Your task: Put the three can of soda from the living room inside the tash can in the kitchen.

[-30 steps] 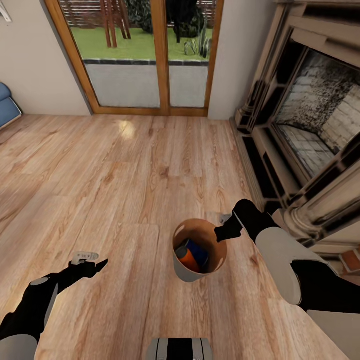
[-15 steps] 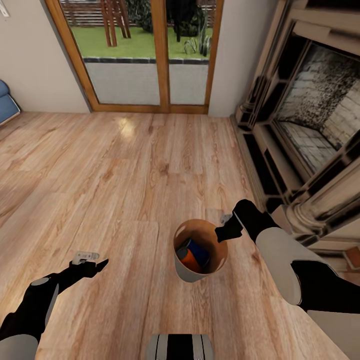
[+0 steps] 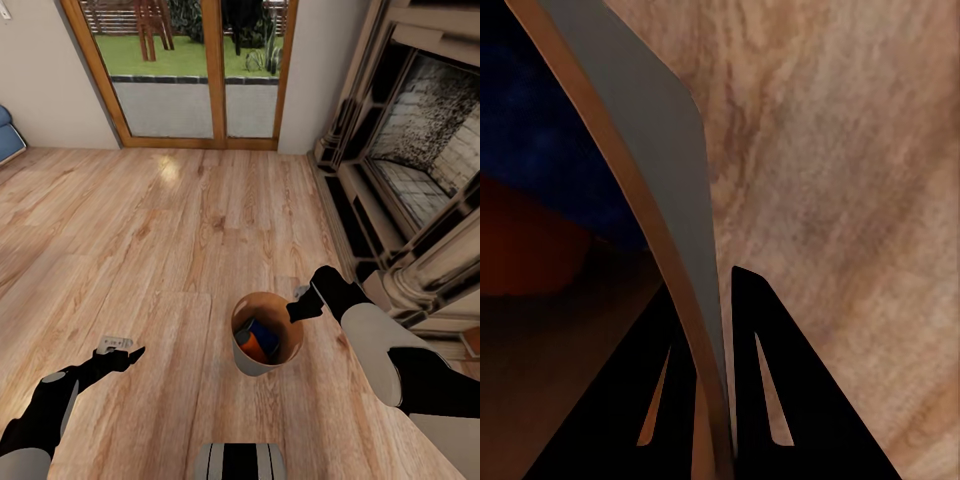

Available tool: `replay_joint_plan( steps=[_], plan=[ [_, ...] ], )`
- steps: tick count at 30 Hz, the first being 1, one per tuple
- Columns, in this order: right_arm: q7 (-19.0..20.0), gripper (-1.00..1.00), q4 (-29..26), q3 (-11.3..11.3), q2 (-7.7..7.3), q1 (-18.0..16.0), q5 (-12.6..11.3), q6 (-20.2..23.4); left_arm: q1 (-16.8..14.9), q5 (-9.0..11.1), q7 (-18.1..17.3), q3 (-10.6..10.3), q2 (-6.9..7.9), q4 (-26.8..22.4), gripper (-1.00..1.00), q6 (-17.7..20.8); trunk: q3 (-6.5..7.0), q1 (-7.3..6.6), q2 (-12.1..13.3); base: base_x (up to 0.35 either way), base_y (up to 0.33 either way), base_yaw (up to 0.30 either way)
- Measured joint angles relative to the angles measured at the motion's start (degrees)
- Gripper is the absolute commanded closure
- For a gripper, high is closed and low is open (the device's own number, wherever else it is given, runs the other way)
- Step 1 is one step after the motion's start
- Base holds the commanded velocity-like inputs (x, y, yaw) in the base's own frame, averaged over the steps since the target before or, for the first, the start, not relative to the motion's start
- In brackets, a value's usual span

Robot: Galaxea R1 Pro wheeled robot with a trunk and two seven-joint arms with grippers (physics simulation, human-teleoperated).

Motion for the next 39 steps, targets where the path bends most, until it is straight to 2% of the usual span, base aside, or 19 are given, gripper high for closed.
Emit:
replay_joint_plan(
  steps=[9,15,21,23,25,32,39],
  plan=[
    [-0.1,1.0,0.1,0.1,0.05,0.0,0.1,0.0,0.2,0.0,0.0,0.0,-0.01,0.0,-1.0,0.0,-1.95,0.43,-0.5,0.0,0.0,0.0],
    [0.0,1.0,0.1,0.0,-0.06,0.0,0.3,-0.1,0.2,0.0,0.0,0.0,-0.01,0.0,-1.0,0.0,-1.95,0.42,-0.5,0.0,0.0,0.0],
    [0.0,1.0,0.1,0.1,-0.03,0.0,0.4,-0.1,0.2,-0.1,0.1,0.0,-0.03,0.1,-1.0,0.0,-3.28,0.58,-0.6,0.0,0.0,0.0],
    [-0.1,1.0,0.1,0.1,-0.03,0.0,0.8,-0.2,0.2,-0.1,0.1,0.0,-0.05,0.1,-1.0,-0.1,-3.28,0.58,-0.6,0.0,0.0,0.0],
    [0.0,1.0,0.1,0.1,-0.04,0.0,0.6,-0.1,0.3,-0.1,0.1,0.0,-0.1,0.1,-1.0,-0.1,-3.28,0.58,-0.6,0.0,0.0,0.0],
    [0.1,1.0,0.1,0.2,-0.09,-0.5,0.0,0.5,0.3,-0.1,0.1,0.0,-0.17,0.3,-1.0,-0.1,-4.8,0.72,-0.7,0.0,0.0,0.0],
    [0.1,1.0,0.2,0.2,-0.12,-0.5,-0.1,0.5,0.3,0.3,0.2,0.0,-0.18,2.5,-1.0,-1.6,-4.81,0.72,-0.7,0.0,0.0,0.0]
  ],
)
